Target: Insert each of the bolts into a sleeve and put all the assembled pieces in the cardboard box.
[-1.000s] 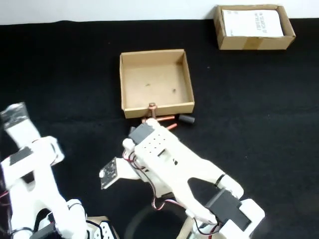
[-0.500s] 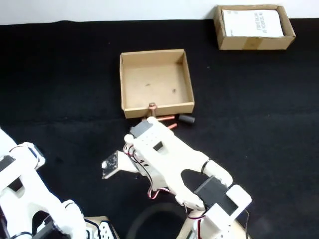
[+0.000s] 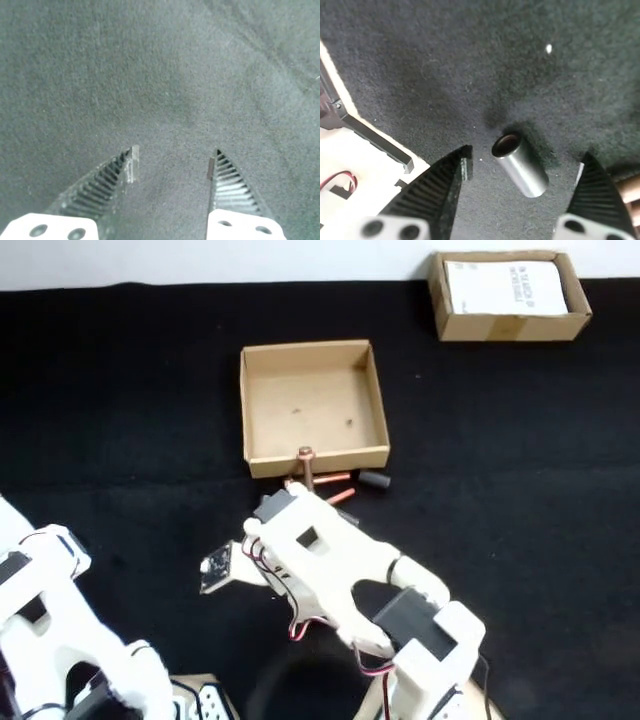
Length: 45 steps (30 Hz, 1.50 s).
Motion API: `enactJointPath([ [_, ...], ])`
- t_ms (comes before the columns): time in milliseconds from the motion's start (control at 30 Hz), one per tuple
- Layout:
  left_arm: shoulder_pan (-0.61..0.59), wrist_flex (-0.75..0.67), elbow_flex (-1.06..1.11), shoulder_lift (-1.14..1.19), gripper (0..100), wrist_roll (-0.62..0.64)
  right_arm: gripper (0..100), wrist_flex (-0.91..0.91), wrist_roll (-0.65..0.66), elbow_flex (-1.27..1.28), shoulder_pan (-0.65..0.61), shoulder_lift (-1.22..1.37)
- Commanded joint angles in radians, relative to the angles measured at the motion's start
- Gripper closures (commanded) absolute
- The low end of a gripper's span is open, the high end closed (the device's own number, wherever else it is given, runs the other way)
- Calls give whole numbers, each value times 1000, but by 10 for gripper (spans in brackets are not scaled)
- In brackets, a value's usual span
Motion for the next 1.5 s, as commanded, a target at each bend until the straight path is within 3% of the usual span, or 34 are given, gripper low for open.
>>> enactJointPath([
  [0,1,-12,-33,-5,769,6,699,-4,-3,4,5,51],
  [167,1,-12,-33,-5,769,6,738,-10,-2,-13,50,85],
  [367,2,-12,-33,-5,769,6,997,-8,-11,-47,58,113],
  [767,28,-12,-30,-5,769,5,991,50,-29,-134,151,111],
  [1000,104,-17,-1,-4,769,-2,991,300,-195,-549,231,108],
  [1100,147,-17,5,-4,769,-49,991,309,-308,-677,266,53],
  [1467,231,35,7,2,769,-126,991,308,-601,-593,282,-507],
])
